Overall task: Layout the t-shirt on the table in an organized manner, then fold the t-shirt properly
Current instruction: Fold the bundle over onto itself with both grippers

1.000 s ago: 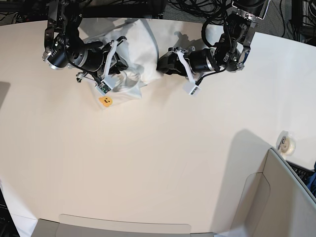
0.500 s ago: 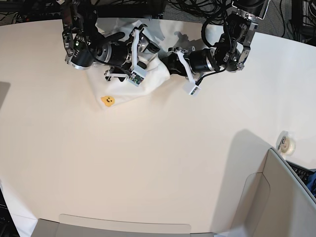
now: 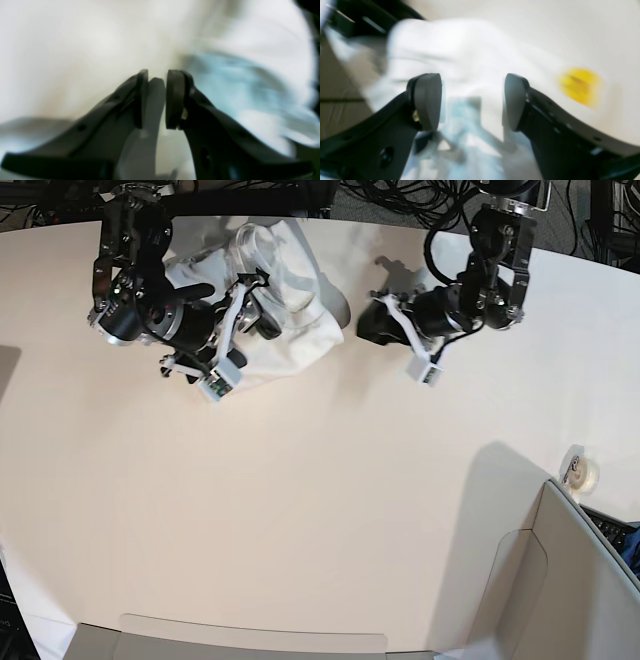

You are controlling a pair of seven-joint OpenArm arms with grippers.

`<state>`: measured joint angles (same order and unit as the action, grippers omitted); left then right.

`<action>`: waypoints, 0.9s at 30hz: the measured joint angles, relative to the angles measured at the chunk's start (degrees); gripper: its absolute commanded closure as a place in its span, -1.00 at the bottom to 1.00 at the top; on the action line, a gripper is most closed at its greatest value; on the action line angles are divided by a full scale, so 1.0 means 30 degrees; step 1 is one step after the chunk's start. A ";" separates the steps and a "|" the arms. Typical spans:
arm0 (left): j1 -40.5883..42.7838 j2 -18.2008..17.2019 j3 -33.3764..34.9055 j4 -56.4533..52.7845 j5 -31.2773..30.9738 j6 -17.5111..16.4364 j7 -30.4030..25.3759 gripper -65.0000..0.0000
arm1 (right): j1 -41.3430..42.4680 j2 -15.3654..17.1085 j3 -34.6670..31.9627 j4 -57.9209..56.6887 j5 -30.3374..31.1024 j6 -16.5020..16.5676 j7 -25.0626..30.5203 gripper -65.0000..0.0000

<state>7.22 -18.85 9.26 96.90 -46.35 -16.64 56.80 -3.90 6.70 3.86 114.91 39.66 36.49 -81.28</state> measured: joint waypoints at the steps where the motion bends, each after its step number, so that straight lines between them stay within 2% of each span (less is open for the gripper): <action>1: 0.0219 -0.0044 -0.0619 0.0743 0.0087 -0.0117 0.0736 0.59 | 0.0255 -0.0051 0.0780 0.0000 0.0452 -0.0015 0.0029 -0.20; 5: 0.0670 0.0022 -0.1967 0.3963 -0.0087 -0.0168 0.1756 0.60 | 0.0976 -0.0087 0.3526 -0.0007 0.0933 -0.0007 0.0189 -0.20; 7: 0.0663 0.0160 -0.1727 0.5654 -0.0335 -0.0466 0.2550 0.71 | 0.1035 -0.0036 0.4772 -0.0080 0.0809 -0.0015 0.0058 -0.20; 9: 0.0605 0.0641 -0.1158 0.7016 -0.0488 -0.0386 0.2725 0.94 | 0.1319 -0.0029 0.5719 -0.0452 0.0809 -0.0022 0.0087 -0.13; 11: 0.0503 0.1056 -0.0474 0.7242 -0.1319 -0.0379 0.3606 1.00 | 0.1712 -0.0015 0.6339 -0.1151 0.0918 -0.0022 0.0124 0.11; 13: 0.0495 0.1377 0.0430 0.6980 -0.2288 -0.0357 0.4408 0.99 | 0.1829 -0.0015 0.6652 -0.2055 0.0831 -0.0029 0.0153 0.50; 15: 0.0517 0.1741 0.1304 0.6892 -0.3512 -0.0328 0.4459 0.99 | 0.1953 0.0007 0.6645 -0.3009 0.0780 -0.0022 0.0044 0.93; 16: 0.0539 0.2055 0.1705 0.6900 -0.4116 -0.0328 0.4415 0.98 | 0.1989 -0.0022 0.6594 -0.3330 0.0772 -0.0029 0.0029 1.00; 20: 0.0510 0.3177 0.3563 0.6892 -0.4619 -0.0321 0.4430 0.98 | 0.2623 -0.0029 0.5821 -0.4226 0.0765 -0.0022 0.0080 1.00; 27: 0.0444 0.3126 0.3883 0.6506 -0.4357 -0.0262 0.4393 0.98 | 0.2973 -0.0444 0.5144 -0.4226 0.0889 -0.0029 0.0087 1.00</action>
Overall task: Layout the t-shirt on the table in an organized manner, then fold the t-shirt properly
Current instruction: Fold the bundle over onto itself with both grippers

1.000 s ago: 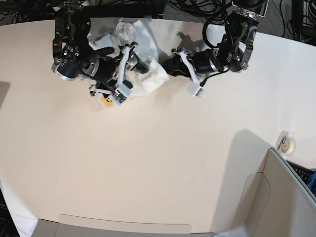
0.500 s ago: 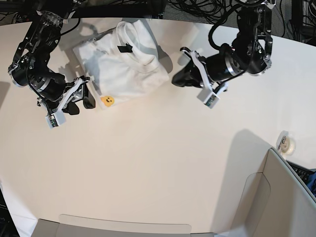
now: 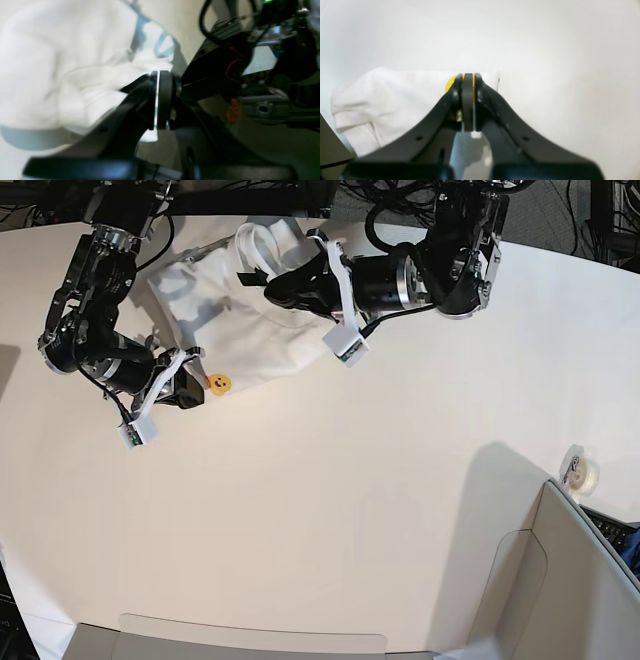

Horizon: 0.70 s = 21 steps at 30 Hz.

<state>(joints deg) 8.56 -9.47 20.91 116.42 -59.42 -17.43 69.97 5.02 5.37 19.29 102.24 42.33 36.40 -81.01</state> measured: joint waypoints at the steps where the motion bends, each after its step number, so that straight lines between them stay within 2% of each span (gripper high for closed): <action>1: -0.0124 0.0036 0.0022 -0.0364 0.0015 0.0007 0.0036 0.98 | 0.0087 0.0007 0.0000 0.0000 0.0022 0.0000 -0.0007 1.00; 8: -0.1377 0.0036 0.3534 -0.2302 0.3585 0.0175 0.0138 0.98 | 0.0940 -0.0022 -0.1100 0.0000 0.0131 -0.0007 0.0058 1.00; 12: -0.1967 0.0036 0.5646 -0.2368 0.4736 0.3177 0.0015 0.98 | 0.0918 0.0044 -0.1013 -0.0036 -0.0066 0.0000 -0.0007 1.00; 15: -0.2178 -0.0124 0.7293 -0.2623 0.5960 0.5450 -0.0182 0.98 | 0.0925 -0.0466 -0.1071 -0.0386 0.0029 -0.0007 0.0080 1.00; 18: -0.2164 -0.0933 0.8757 -0.3373 0.6943 0.6441 -0.0291 0.98 | 0.0852 -0.0495 -0.1749 -0.1464 -0.0058 0.0000 0.0029 1.00; 21: -0.2040 -0.1632 0.9071 -0.3446 0.7519 0.6841 -0.0386 0.98 | 0.0816 -0.0379 -0.2572 -0.2200 -0.0117 0.0000 -0.0015 1.00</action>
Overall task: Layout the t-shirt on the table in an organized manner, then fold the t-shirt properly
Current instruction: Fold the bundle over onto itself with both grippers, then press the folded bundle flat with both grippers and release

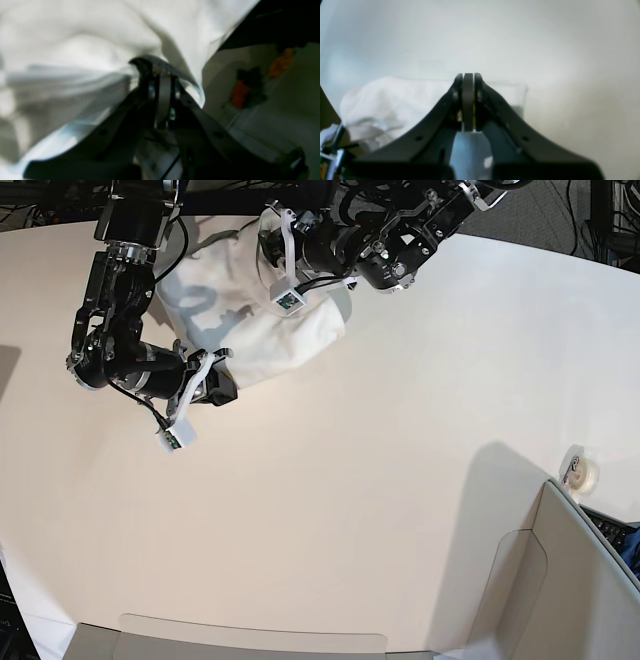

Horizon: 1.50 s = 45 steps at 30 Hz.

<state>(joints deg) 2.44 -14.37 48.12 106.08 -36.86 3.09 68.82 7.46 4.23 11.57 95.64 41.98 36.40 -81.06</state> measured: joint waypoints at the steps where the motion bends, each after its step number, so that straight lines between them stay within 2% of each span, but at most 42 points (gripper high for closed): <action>1: -0.0022 -0.0262 0.0000 0.0066 0.0124 0.0036 -0.0015 0.98 | 0.0000 0.0000 -0.0233 -0.0131 0.0022 -0.0007 0.0015 1.00; 5: -0.0029 -0.1056 -0.0007 0.0204 0.0248 0.0051 -0.0291 0.98 | -0.0036 0.0131 -0.1377 -0.0379 -0.0109 -0.0007 0.0634 1.00; 10: -0.0117 -0.1872 -0.0022 0.0284 0.0102 -0.0022 -0.0466 0.98 | -0.0117 0.0066 -0.2543 -0.0313 -0.3774 -0.0044 0.0954 1.00; 13: -0.0182 -0.2280 -0.0138 0.0313 0.0058 -0.0029 -0.0510 0.98 | -0.0998 0.0131 -0.2594 0.0095 -0.4546 -0.0051 0.1086 1.00; 17: -0.0022 -0.2375 -0.2339 0.0284 -0.0036 -0.0029 -0.0364 0.98 | -0.2244 0.1304 -0.2623 0.1443 -0.4554 -0.0051 0.1035 1.00; 20: -0.0255 -0.2477 -0.3585 0.0182 0.0699 0.0124 -0.0372 0.98 | -0.3147 0.2113 -0.2273 0.2885 -0.4707 -0.0058 0.0947 1.00; 24: -0.0976 -0.2455 -0.4102 -0.0022 0.0648 0.0124 -0.0022 0.98 | -0.4626 0.2339 -0.1843 0.4670 -0.4532 -0.0073 0.1020 1.00; 26: -0.1581 -0.2295 -0.4146 -0.0510 0.0787 0.0138 0.0036 0.98 | -0.5282 0.2346 -0.1421 0.5151 -0.4532 -0.0073 0.1027 1.00; 33: -0.3541 -0.0226 -0.4291 -0.3045 0.1020 0.0255 -0.0328 0.98 | -0.6564 0.2280 -0.1231 0.6229 -0.4568 -0.0066 0.0947 1.00; 37: -0.4218 0.0321 -0.4218 -0.4240 0.1027 0.0189 -0.1486 0.98 | -0.6878 0.1989 -0.1326 0.6353 -0.4583 -0.0066 0.0940 1.00; 43: -0.5049 0.0794 -0.4218 -0.5486 0.0867 0.0124 -0.2106 0.98 | -0.6972 0.1821 -0.1326 0.6353 -0.4517 -0.0066 0.0947 1.00; 45: -0.5107 0.1049 -0.4262 -0.5654 0.0969 0.0131 -0.2353 0.98 | -0.6987 0.1800 -0.1326 0.6353 -0.3869 -0.0066 0.0882 1.00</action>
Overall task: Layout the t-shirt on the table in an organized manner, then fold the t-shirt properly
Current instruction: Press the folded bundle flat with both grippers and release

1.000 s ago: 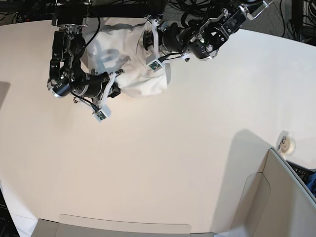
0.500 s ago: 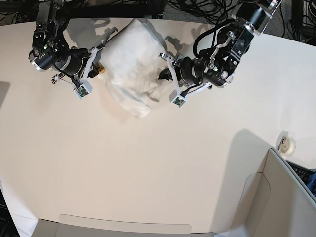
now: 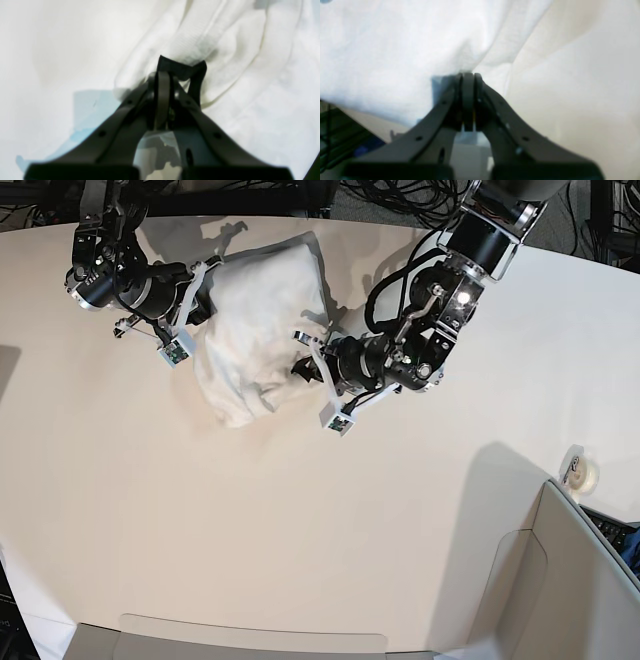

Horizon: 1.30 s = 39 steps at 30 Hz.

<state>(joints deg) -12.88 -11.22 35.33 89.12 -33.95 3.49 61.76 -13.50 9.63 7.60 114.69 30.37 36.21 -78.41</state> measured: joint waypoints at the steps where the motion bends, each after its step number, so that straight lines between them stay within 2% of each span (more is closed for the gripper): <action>1: -0.0007 0.0044 0.0000 -0.0102 -0.0015 0.0007 -0.0226 0.98 | 0.0007 -0.0007 0.0000 0.0000 0.0430 0.0000 0.0007 1.00; 7: -0.0517 0.0765 -0.0036 0.0080 0.0204 0.0291 0.0058 0.97 | 0.0219 0.0131 0.0058 0.0095 0.1421 0.0000 -0.0007 1.00; 9: -0.0474 0.1086 -0.0240 0.1071 0.0270 0.0291 0.0481 0.88 | 0.0488 0.0204 0.0080 0.0219 0.1421 0.0000 0.0007 1.00; 14: -0.0262 0.2171 -0.3621 0.5384 0.0080 0.0007 0.0189 0.60 | 0.1566 0.0211 0.0109 0.0364 0.1508 0.0000 -0.0029 1.00; 16: 0.0226 0.2215 -0.4830 0.6827 0.0117 0.0036 0.0219 0.55 | 0.2426 0.0160 0.0168 0.0430 0.1479 -0.0007 -0.0066 1.00; 20: 0.1319 0.1617 -0.5843 0.7905 0.0066 -0.0029 0.0510 0.55 | 0.4291 -0.0284 0.1005 0.0474 0.1450 -0.0029 -0.0022 1.00; 22: 0.1967 0.1027 -0.6630 0.8684 -0.0044 -0.0015 0.0386 0.55 | 0.5064 -0.0612 0.1042 0.0430 0.1384 -0.0925 0.0007 1.00; 24: 0.2827 0.0474 -0.7774 0.9136 0.0073 0.0007 0.0306 0.55 | 0.5406 -0.1384 0.0743 0.0182 0.1457 -0.1749 0.0299 1.00; 27: 0.4357 -0.0474 -0.8874 0.9333 0.0219 0.0080 0.0335 0.55 | 0.5282 -0.2732 -0.1144 -0.0678 0.1362 -0.2659 0.0510 1.00; 30: 0.5552 -0.1304 -0.9610 0.9253 0.0131 0.0051 0.0364 0.55 | 0.4255 -0.3745 -0.2958 -0.0678 0.1617 -0.4306 0.1428 1.00; 33: 0.6288 -0.1727 -1.0258 0.9275 0.0211 0.0007 0.0313 0.55 | 0.2761 -0.3519 -0.3759 -0.0576 0.0925 -0.5901 0.2310 1.00; 35: 0.6579 -0.1989 -1.0295 0.9275 0.0153 -0.0015 0.0328 0.55 | 0.1800 -0.2994 -0.3869 -0.0415 0.0022 -0.6448 0.2892 1.00; 39: 0.7125 -0.2302 -1.0295 0.9267 0.0131 -0.0015 0.0335 0.55 | 0.0277 -0.2535 -0.3847 -0.0838 -0.1129 -0.6477 0.4459 1.00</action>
<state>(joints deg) 8.49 -18.13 4.45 116.92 -33.56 3.44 62.76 -12.67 2.02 -3.95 112.18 26.98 16.78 -65.04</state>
